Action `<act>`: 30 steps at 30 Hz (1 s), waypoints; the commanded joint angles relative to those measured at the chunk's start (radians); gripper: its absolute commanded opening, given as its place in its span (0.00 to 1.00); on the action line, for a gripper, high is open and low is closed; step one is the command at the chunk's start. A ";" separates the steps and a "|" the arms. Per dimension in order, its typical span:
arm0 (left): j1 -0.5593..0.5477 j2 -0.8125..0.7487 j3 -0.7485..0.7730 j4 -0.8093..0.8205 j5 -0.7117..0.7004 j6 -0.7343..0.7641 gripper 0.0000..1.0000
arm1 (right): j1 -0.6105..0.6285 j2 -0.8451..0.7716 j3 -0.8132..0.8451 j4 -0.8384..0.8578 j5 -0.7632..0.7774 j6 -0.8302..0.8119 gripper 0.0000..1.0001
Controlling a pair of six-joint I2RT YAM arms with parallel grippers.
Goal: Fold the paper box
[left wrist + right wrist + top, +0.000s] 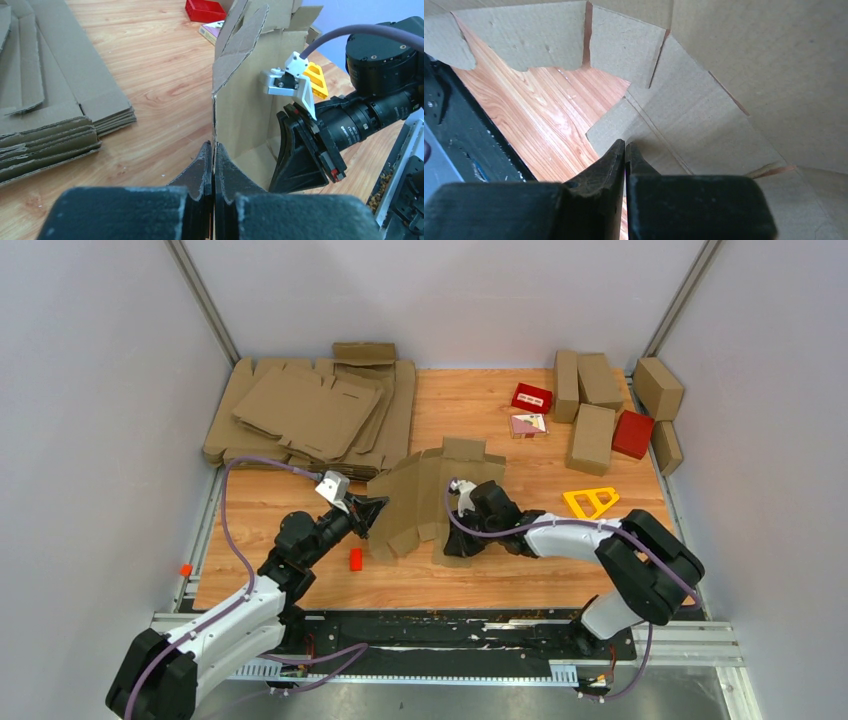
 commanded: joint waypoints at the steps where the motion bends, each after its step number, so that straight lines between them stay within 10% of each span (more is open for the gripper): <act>1: -0.007 -0.011 -0.009 0.033 -0.016 0.017 0.00 | 0.027 0.002 0.042 -0.057 0.109 -0.037 0.07; 16: -0.023 -0.019 0.014 -0.024 -0.047 -0.207 0.00 | 0.110 0.027 0.068 -0.128 0.283 -0.018 0.08; 30: -0.080 0.146 0.053 0.119 0.207 -0.219 0.00 | 0.118 -0.005 0.092 -0.136 0.314 -0.013 0.07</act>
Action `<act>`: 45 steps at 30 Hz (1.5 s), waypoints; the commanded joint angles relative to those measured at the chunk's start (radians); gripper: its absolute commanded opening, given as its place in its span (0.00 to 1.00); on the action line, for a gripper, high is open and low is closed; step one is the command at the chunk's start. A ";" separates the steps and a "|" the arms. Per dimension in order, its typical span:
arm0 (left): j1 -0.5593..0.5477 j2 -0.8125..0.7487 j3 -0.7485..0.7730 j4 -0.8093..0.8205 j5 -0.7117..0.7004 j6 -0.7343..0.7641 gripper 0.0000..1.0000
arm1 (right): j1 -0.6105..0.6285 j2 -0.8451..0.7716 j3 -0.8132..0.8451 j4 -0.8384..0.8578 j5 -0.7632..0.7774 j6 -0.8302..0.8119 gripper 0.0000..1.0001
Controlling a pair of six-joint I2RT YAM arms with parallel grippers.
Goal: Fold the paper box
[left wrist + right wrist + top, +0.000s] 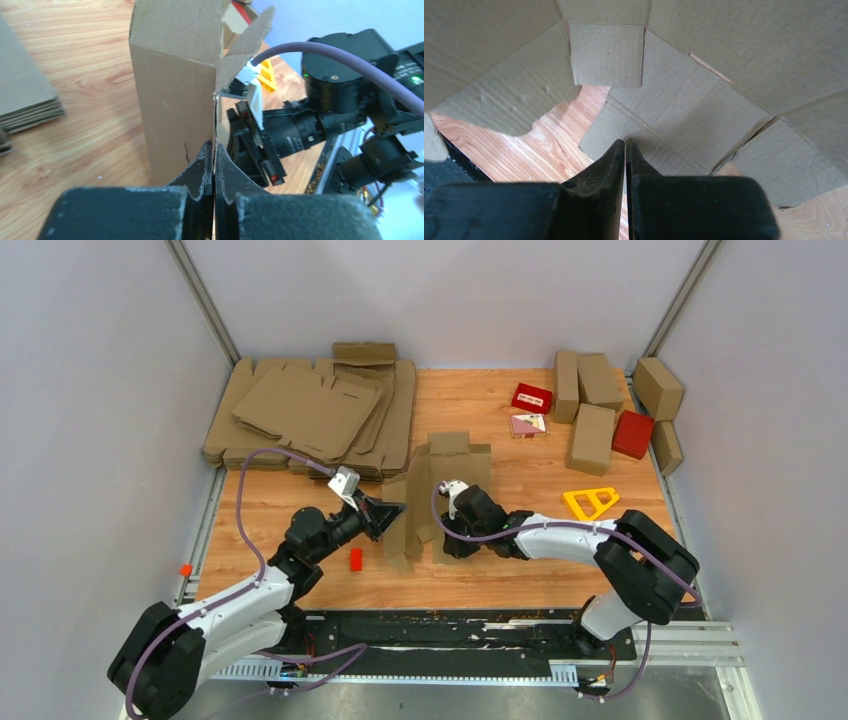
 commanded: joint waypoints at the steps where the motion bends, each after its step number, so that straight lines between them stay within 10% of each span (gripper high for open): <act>1: -0.013 0.017 0.030 0.043 0.158 -0.040 0.00 | 0.005 -0.027 0.013 -0.012 0.063 0.004 0.07; 36: -0.011 -0.201 0.005 -0.158 -0.117 0.181 0.00 | -0.007 -0.390 -0.069 -0.271 0.120 0.026 0.40; 45: -0.012 -0.222 -0.040 -0.079 -0.063 0.230 0.00 | -0.074 -0.626 -0.085 -0.300 0.362 0.039 0.84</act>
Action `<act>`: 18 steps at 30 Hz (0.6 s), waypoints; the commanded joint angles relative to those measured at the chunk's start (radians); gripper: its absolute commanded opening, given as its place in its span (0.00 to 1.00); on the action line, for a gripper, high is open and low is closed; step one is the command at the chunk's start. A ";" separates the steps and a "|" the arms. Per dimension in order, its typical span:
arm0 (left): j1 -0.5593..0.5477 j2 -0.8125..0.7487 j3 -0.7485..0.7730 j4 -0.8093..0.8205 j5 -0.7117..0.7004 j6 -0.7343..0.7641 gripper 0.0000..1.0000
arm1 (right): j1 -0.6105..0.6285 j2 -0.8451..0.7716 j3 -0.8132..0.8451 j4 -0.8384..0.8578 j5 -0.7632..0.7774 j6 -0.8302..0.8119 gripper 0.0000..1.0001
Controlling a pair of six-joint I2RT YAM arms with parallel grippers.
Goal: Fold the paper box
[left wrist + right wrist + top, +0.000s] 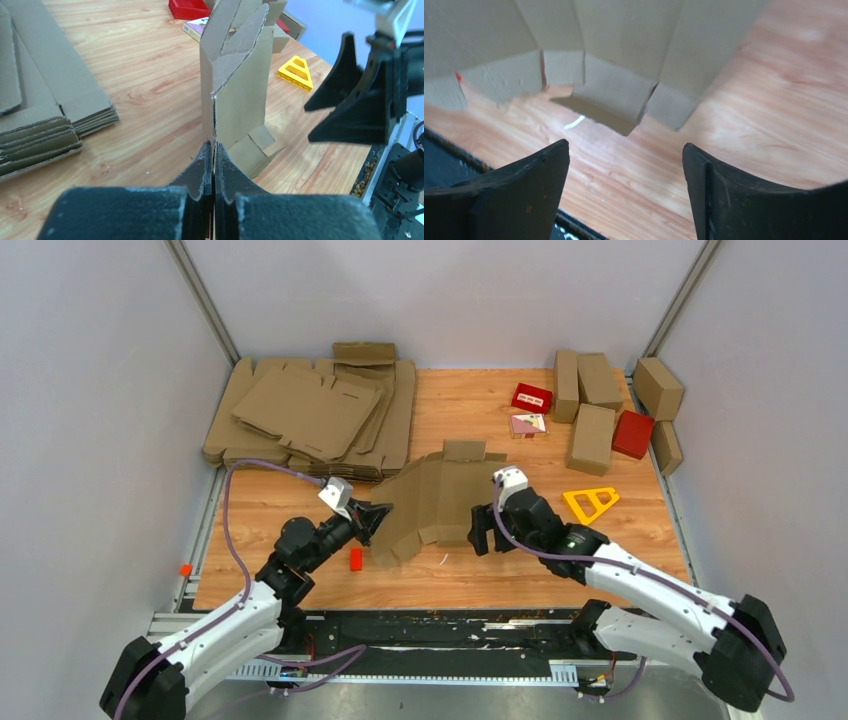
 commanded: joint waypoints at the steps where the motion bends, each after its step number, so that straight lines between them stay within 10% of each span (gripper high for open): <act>1: -0.004 -0.033 -0.018 0.073 0.025 0.046 0.00 | -0.073 -0.125 -0.015 0.039 0.147 0.014 0.89; 9: -0.005 -0.098 -0.044 0.077 0.030 0.055 0.00 | -0.356 -0.067 -0.068 0.225 -0.111 0.016 1.00; 18: -0.004 -0.094 -0.043 0.077 0.042 0.056 0.00 | -0.393 0.131 -0.125 0.586 -0.328 -0.031 0.99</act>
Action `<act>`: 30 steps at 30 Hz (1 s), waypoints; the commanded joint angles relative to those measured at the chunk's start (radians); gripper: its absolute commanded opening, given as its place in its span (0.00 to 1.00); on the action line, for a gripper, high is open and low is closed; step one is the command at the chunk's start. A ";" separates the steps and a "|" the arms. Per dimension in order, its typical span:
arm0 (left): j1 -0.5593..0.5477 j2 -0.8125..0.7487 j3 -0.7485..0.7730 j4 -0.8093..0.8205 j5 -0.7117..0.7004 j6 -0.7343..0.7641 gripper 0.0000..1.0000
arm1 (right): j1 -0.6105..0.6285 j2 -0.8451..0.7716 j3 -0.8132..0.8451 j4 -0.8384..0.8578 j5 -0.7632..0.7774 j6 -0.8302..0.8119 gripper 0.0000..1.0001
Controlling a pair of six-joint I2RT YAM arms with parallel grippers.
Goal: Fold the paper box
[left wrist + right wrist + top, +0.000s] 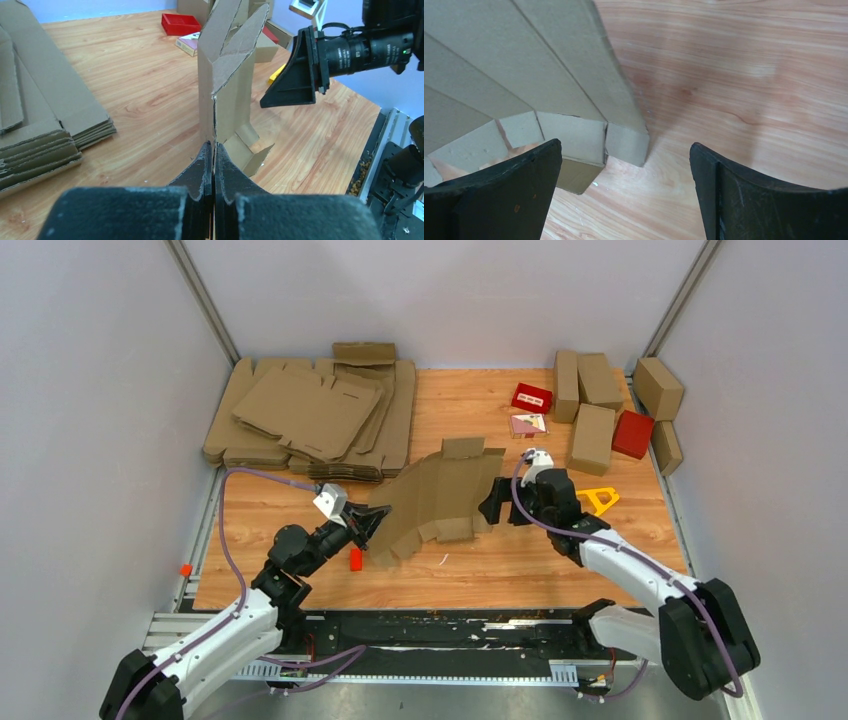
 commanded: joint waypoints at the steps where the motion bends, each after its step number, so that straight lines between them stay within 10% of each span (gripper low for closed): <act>1: -0.003 -0.003 -0.002 0.058 0.015 0.029 0.00 | -0.002 0.067 -0.023 0.270 -0.101 -0.016 0.99; 13: -0.002 0.018 -0.006 0.067 0.011 0.028 0.00 | 0.006 0.273 0.005 0.444 -0.237 -0.055 0.94; 30: -0.004 0.037 -0.015 0.084 -0.011 0.014 0.00 | 0.176 0.248 -0.003 0.239 -0.040 -0.075 0.83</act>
